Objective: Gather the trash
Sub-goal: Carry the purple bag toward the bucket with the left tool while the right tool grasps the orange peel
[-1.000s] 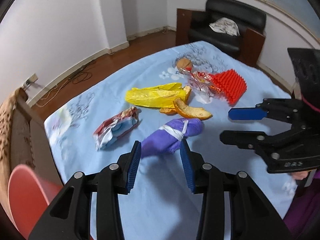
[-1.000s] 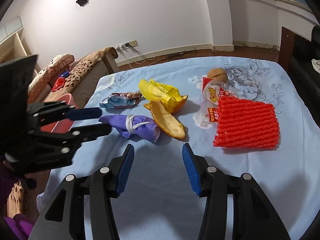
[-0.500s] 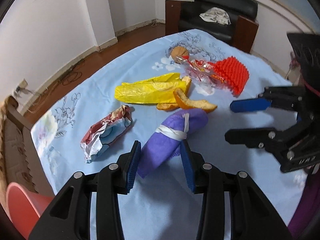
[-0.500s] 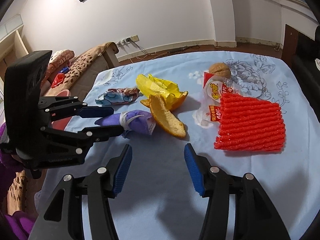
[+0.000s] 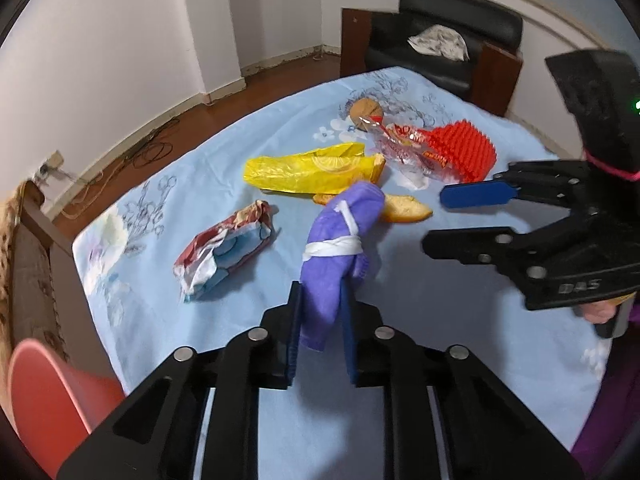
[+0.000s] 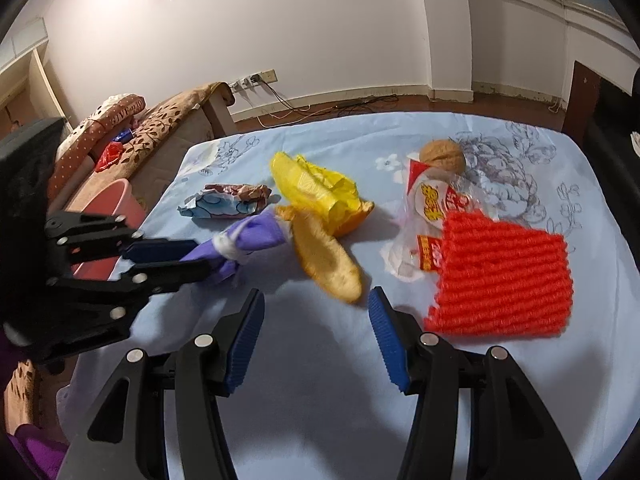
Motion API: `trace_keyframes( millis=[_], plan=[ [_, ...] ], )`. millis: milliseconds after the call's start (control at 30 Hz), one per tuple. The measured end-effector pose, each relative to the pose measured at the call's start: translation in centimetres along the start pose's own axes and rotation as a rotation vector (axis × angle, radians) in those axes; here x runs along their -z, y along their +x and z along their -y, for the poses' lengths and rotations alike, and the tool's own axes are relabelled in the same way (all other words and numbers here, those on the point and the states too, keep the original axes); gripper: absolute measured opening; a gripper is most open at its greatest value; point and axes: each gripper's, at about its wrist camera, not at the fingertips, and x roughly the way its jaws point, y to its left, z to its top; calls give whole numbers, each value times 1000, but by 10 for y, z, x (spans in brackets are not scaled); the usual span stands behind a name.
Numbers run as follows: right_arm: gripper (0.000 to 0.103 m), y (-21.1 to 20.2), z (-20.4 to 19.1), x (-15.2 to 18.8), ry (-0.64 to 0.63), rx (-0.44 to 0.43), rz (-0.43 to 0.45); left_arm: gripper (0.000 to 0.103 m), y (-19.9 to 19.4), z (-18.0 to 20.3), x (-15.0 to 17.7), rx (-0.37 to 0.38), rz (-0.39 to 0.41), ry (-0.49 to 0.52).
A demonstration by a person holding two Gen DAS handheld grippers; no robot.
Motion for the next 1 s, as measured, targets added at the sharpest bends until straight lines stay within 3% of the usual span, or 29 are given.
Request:
trace_keyframes(
  millis=[167,367,500,633,800,833,1000],
  plan=[
    [54,10,-8,-9,-30,19,4,18,-19,-4,11,52,21,-136],
    [53,28,-11,-18,-41,73,-20,18,-37,-13,26,63,47,-325],
    [31,33,-8,-17,-28,107,-30,18,-49,-16,33,54,78,-396],
    [21,27,-6,-14,4,87,-21,18,-60,-14,37,34,103,-425],
    [17,6,-13,-6,23,58,3,18,-75,-15,44,-12,132,-465],
    [6,2,-15,-5,22,53,7,18,-77,-16,45,-17,135,-477],
    [0,-13,-31,1,19,23,18,18,-87,-22,51,-49,159,-520]
  ],
)
